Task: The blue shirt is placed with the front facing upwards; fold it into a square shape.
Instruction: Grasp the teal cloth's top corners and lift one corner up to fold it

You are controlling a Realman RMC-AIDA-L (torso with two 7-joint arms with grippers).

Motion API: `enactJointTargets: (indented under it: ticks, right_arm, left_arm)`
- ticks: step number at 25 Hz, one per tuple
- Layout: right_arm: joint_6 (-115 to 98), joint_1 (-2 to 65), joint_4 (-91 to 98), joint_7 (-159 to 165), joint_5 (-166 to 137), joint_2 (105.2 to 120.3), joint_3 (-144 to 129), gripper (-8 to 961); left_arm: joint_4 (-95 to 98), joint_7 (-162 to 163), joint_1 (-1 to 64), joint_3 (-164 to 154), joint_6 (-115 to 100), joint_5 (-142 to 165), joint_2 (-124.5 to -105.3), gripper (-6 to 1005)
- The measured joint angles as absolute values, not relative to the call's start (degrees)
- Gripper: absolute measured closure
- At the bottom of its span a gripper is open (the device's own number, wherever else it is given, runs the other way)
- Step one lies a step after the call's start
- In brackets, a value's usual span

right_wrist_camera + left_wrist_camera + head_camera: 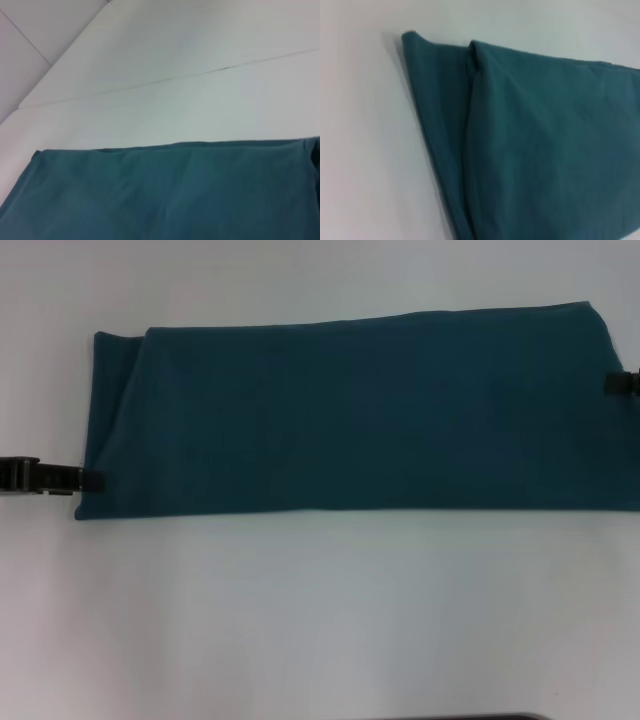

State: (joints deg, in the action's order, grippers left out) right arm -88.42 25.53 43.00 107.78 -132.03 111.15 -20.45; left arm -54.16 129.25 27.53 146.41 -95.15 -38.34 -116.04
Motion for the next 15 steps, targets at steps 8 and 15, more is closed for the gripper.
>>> enactJointTargets:
  ticks: [8,15]
  right_arm:
    - [-87.5,26.7,43.0,107.7,-132.0,111.36,-21.7,62]
    - [-87.8,27.8,43.0,108.2,-132.0,111.35,-21.9,70]
  left_arm:
    - [-54.0,131.3,26.5,146.4,-96.9,-38.2,-115.22,394]
    - [-52.5,134.7,26.8,146.0,-97.0,-35.5,-114.45,396]
